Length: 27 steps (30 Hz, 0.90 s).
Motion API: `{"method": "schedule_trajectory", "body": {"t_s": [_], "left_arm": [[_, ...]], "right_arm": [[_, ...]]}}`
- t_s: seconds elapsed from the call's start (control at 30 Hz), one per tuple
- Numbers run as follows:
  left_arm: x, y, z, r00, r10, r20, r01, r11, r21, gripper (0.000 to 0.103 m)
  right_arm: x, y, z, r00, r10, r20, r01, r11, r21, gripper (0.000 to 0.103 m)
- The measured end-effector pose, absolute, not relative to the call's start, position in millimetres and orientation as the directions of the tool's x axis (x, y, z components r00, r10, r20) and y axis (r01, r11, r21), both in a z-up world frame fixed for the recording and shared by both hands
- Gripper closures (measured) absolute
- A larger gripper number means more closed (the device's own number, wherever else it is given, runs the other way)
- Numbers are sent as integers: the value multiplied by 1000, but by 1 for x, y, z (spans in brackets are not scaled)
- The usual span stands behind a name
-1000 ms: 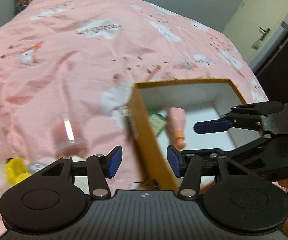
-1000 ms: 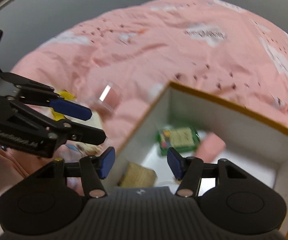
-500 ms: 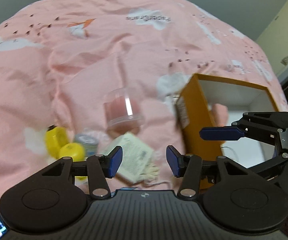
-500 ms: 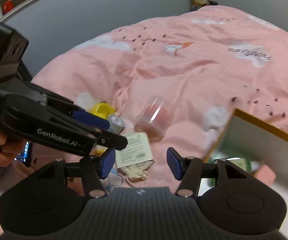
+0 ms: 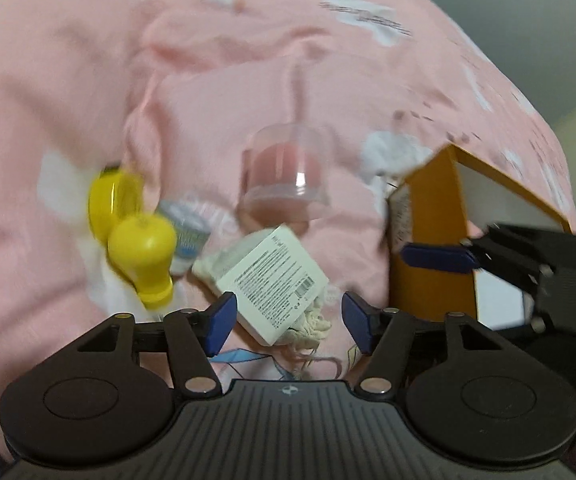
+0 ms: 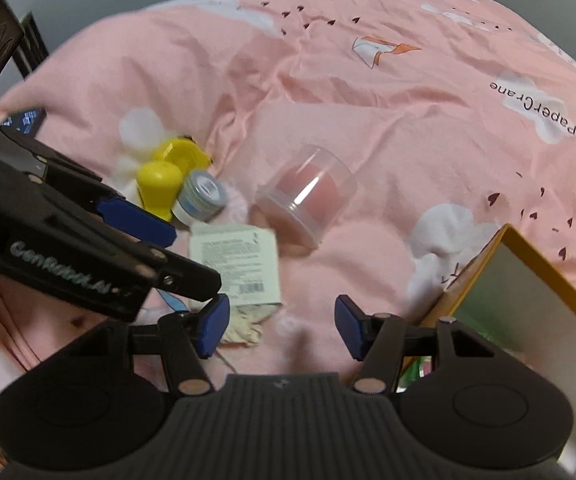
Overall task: Organize rigid objects
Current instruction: 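Lift both tools out of the box toward the remaining items, then grasp the white packet with the left tool while the right tool grasps the clear pink-sponge cup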
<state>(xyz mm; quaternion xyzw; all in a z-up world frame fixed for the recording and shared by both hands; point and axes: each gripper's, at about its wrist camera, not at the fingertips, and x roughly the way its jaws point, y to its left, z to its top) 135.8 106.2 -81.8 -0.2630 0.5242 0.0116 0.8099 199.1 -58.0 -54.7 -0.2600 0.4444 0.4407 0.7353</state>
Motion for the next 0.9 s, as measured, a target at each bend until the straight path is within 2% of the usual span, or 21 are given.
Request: {"method": "schedule_trajectory", "body": {"t_s": [0.23,0.47,0.67,0.83,0.9], "left_arm": [[139,104,-102,445,-180,-877,-398,838,-374,28],[147,107,-119,423,-182,-888,-441,814,-378,27],[153,105,-128,425,-196,-884,-439,809,-391,17],[157,105,-133,428,-211,-879,-436,804,-405,20],[155,105,-131,425,-222,-878,-422,809,-409,26]], "right_arm": [[203,-54,-62,206,398,-894,-901,433,-15,45],[208,-47,-70,213,381,-899,-910,414,-40,44],[206,-40,-77,247,356,-901,-924,368,-108,44],[209,-36,-82,248,342,-906,-926,359,-118,45],[210,-35,-84,254,338,-906,-924,361,-125,45]]}}
